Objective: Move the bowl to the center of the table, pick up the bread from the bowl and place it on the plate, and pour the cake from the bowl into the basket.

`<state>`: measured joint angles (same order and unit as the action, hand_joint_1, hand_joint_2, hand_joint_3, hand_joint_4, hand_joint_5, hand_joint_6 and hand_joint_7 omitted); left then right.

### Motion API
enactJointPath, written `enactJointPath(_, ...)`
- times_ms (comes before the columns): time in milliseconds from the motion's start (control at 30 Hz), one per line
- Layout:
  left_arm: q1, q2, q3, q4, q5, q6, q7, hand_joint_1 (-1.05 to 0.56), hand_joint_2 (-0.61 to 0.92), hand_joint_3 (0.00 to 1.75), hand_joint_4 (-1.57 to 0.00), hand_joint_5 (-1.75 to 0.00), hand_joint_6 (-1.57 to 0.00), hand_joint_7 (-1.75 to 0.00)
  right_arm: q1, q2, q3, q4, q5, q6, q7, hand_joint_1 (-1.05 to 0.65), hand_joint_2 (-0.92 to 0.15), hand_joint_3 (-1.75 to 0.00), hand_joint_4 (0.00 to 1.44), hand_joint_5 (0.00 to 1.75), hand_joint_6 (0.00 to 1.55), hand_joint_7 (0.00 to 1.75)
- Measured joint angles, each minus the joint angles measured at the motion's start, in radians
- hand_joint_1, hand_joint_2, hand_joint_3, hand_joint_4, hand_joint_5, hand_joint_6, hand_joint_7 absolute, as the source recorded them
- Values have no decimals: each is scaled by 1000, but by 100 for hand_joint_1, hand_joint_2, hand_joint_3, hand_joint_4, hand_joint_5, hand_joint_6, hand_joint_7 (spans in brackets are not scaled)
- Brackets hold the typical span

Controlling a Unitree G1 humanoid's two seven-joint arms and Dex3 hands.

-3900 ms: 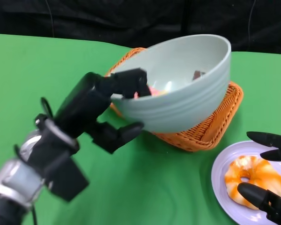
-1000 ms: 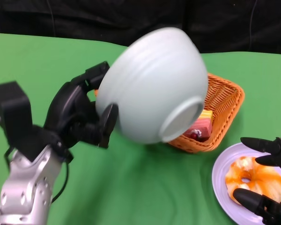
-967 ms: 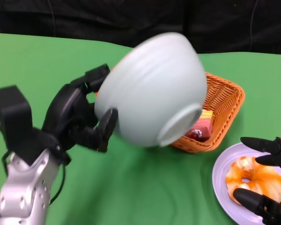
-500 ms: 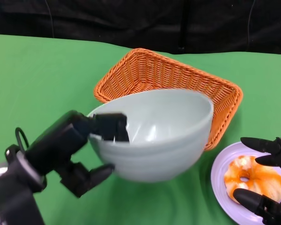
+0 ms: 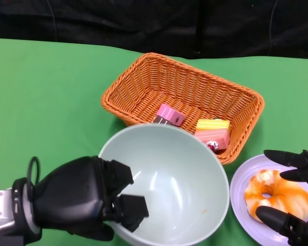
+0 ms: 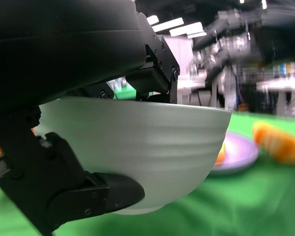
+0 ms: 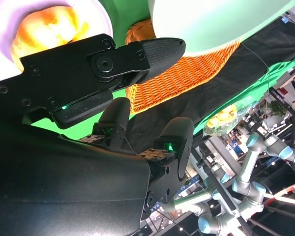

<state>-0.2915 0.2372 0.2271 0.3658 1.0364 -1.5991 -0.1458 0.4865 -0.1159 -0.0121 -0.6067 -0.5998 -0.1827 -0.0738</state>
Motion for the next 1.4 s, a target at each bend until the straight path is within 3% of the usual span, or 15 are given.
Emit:
enactJointPath(100,5,29,-28,-65,151,43,122,-31,78,21,-96,-175,-94,-125,0,0,0,-3,0,1,3,-42,-92,-19,43,89,27,66)
enactJointPath(233,22,130,-190,-124,344,234,363,-34,86,12,-96,-175,-92,-123,0,1,1,-3,0,1,3,-43,-92,-18,43,89,27,66)
enactJointPath(267,23,156,-233,-130,363,281,405,-36,86,9,-94,-175,-94,-114,0,1,1,-3,0,1,3,-43,-92,-18,43,89,27,66)
enactJointPath(367,23,225,-341,-139,361,396,424,-40,85,2,-89,-163,-105,-65,0,1,1,-3,0,-1,2,-42,-92,-19,43,89,28,66)
enactJointPath(433,26,263,-388,-145,283,452,321,-39,83,1,-87,-119,-108,-26,0,1,1,-3,0,-2,2,-42,-92,-19,43,89,27,66)
enactJointPath(533,52,306,-429,-203,105,545,106,-36,87,1,-86,-29,-82,-3,0,1,3,-3,0,-1,2,-42,-92,-19,43,89,27,66)
enactJointPath(600,88,335,-448,-285,-40,631,-54,-41,91,3,-73,-9,-65,-1,0,1,5,-3,2,-1,3,-44,-92,-20,43,89,27,66)
enactJointPath(667,121,367,-464,-385,-174,731,-208,-56,91,3,-56,-3,-51,0,0,-1,6,-3,10,-4,5,-43,-92,-20,42,89,25,65)
enactJointPath(833,156,446,-469,-629,-513,998,-521,-74,91,1,-29,0,-31,0,-6,-41,7,2,73,-55,41,-45,-92,-18,37,91,21,65)
enactJointPath(967,162,500,-442,-762,-822,1236,-687,-74,87,0,-30,-3,-37,-4,-9,-55,21,3,111,-78,72,-45,-92,-15,34,97,20,68)
enactJointPath(1033,186,488,-392,-784,-968,1291,-689,-69,86,1,-40,-9,-47,-7,-9,-56,28,3,129,-81,90,-44,-92,-15,33,98,19,69)
enactJointPath(1133,252,404,-322,-802,-1114,1308,-613,-63,89,2,-46,-13,-52,-9,-8,-57,49,3,141,-84,106,-43,-92,-15,33,99,19,69)
enactJointPath(1233,324,294,-287,-823,-1159,1333,-495,-46,92,12,-43,-81,-64,-14,-9,-55,59,3,152,-83,118,-45,-92,-19,31,99,18,68)
enactJointPath(1300,373,200,-281,-839,-1162,1369,-402,-42,92,14,-44,-94,-66,-16,-8,-52,67,2,152,-79,122,-45,-92,-20,30,99,18,69)
enactJointPath(1400,398,158,-277,-853,-1159,1401,-357,-41,92,15,-44,-100,-67,-16,-8,-50,74,2,152,-69,126,-45,-92,-21,30,99,18,69)
